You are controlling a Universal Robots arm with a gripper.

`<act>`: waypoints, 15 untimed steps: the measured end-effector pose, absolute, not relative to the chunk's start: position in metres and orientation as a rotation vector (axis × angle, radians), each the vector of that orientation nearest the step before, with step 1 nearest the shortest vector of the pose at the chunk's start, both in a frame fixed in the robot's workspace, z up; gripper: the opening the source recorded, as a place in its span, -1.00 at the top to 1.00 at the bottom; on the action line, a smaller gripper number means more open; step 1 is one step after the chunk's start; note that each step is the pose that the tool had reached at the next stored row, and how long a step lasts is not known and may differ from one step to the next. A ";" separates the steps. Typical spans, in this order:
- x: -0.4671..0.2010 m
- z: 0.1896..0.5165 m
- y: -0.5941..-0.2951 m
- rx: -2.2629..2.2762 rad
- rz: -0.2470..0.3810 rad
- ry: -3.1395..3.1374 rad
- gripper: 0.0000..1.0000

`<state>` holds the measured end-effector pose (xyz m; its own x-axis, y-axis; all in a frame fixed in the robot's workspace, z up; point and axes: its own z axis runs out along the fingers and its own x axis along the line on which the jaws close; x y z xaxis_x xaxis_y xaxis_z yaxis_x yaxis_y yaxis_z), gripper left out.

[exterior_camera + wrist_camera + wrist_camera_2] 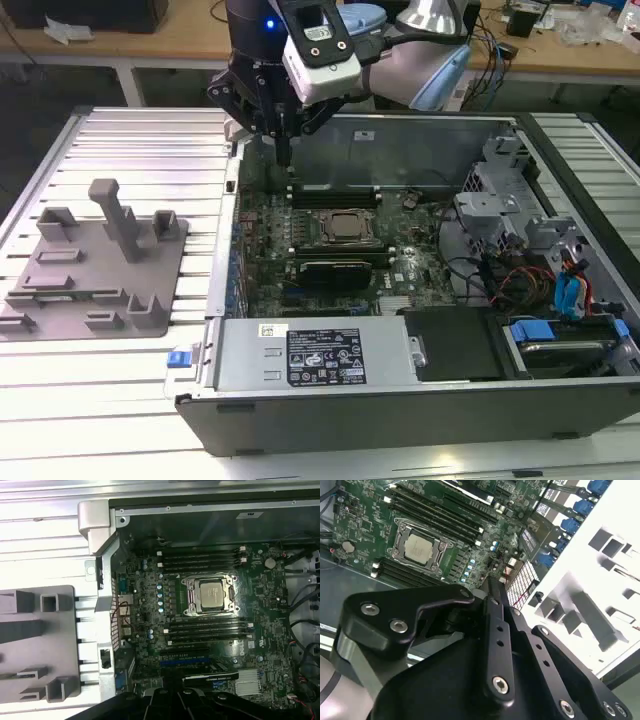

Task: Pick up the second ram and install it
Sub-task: 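Reach for the second ram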

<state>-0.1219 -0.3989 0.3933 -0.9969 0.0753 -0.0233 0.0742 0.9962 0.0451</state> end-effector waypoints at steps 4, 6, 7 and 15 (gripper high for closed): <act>-0.122 0.393 -0.399 0.117 0.069 3.114 0.84; -0.122 0.393 -0.399 0.116 0.069 3.114 0.84; -0.123 0.393 -0.399 0.117 0.069 3.114 0.84; -0.141 0.393 -0.399 0.117 0.069 3.114 0.84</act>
<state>-0.1409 -0.3988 0.3933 -0.9969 0.0753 -0.0233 0.0742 0.9962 0.0451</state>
